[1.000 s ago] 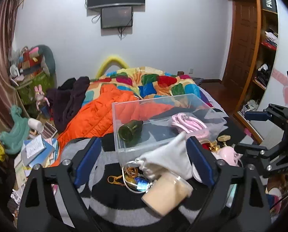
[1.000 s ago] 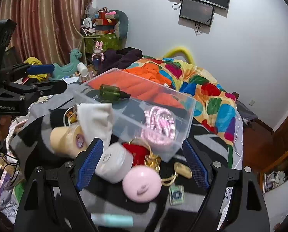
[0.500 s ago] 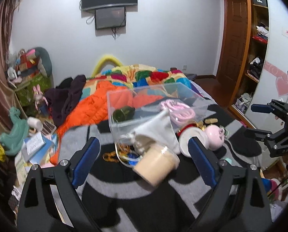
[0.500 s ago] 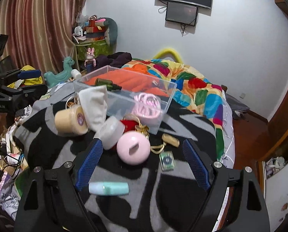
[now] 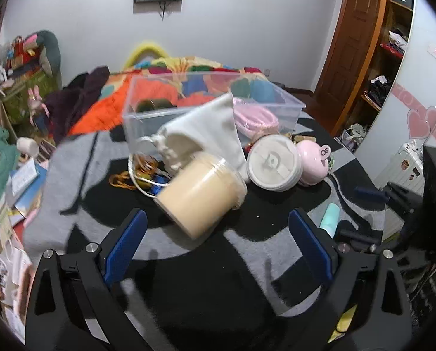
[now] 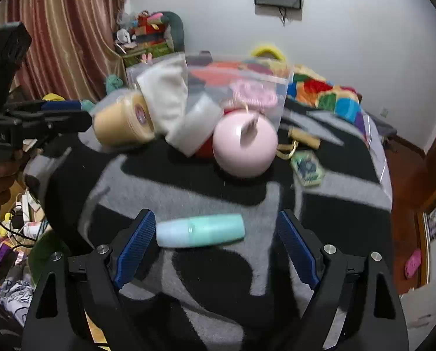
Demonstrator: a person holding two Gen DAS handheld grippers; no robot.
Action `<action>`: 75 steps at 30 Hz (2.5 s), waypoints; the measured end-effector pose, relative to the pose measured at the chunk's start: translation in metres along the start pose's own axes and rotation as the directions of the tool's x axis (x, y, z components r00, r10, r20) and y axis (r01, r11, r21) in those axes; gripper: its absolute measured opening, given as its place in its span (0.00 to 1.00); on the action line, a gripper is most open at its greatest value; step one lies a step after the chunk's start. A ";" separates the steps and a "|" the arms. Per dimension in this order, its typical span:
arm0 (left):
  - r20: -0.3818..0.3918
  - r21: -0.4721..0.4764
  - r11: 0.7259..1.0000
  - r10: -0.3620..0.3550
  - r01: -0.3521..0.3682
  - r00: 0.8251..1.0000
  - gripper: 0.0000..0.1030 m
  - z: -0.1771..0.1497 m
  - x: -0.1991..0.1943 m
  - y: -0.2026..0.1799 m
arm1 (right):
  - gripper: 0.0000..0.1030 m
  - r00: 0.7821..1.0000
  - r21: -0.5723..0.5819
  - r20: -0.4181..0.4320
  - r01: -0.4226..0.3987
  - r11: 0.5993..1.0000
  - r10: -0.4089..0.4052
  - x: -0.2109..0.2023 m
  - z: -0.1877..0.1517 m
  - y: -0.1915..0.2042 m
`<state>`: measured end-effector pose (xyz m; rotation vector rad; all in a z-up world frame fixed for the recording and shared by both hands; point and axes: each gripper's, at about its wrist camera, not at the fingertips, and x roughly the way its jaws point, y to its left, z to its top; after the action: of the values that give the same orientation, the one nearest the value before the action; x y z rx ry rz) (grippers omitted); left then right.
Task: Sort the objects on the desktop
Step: 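Grasp the beige jar with the left tool while the right tool grasps the mint-green tube, then carry the jar and tube over the clear box and release both inside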
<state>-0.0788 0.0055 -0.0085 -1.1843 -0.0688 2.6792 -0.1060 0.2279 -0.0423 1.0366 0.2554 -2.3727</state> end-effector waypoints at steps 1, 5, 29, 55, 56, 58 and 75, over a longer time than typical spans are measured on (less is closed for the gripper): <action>-0.004 -0.008 1.000 0.001 -0.001 1.000 0.96 0.000 0.004 0.000 | 0.81 1.000 0.008 -0.007 -0.012 1.000 0.012 0.003 -0.003 0.000; -0.025 -0.042 0.999 0.018 -0.019 1.000 0.96 0.003 0.023 0.001 | 0.81 0.999 0.011 -0.022 -0.044 0.999 0.044 0.009 -0.009 0.000; -0.028 -0.239 0.969 0.055 -0.060 0.998 0.83 -0.001 0.064 0.022 | 0.69 0.999 -0.057 0.026 -0.029 0.998 0.030 0.017 -0.015 0.007; 0.128 -0.121 0.985 0.139 -0.123 0.982 0.63 -0.013 -0.012 0.025 | 0.69 0.988 0.065 0.150 -0.054 0.996 0.044 -0.017 0.019 -0.020; 0.135 -0.126 0.985 0.137 -0.120 0.981 0.63 -0.011 -0.015 0.026 | 0.69 0.987 0.068 0.156 -0.056 0.996 0.045 -0.018 0.021 -0.022; 0.152 -0.136 0.983 0.140 -0.120 0.978 0.63 -0.007 -0.021 0.030 | 0.69 0.985 0.068 0.169 -0.054 0.996 0.042 -0.022 0.027 -0.024; 0.260 -0.160 0.977 0.178 -0.140 0.949 0.63 0.040 -0.039 0.049 | 0.69 0.959 0.060 0.281 -0.052 0.997 0.033 -0.030 0.087 -0.037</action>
<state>-0.0913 -0.0493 0.0400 -0.8793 -0.2160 3.0102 -0.1633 0.2383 0.0376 0.7138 0.0486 -2.4658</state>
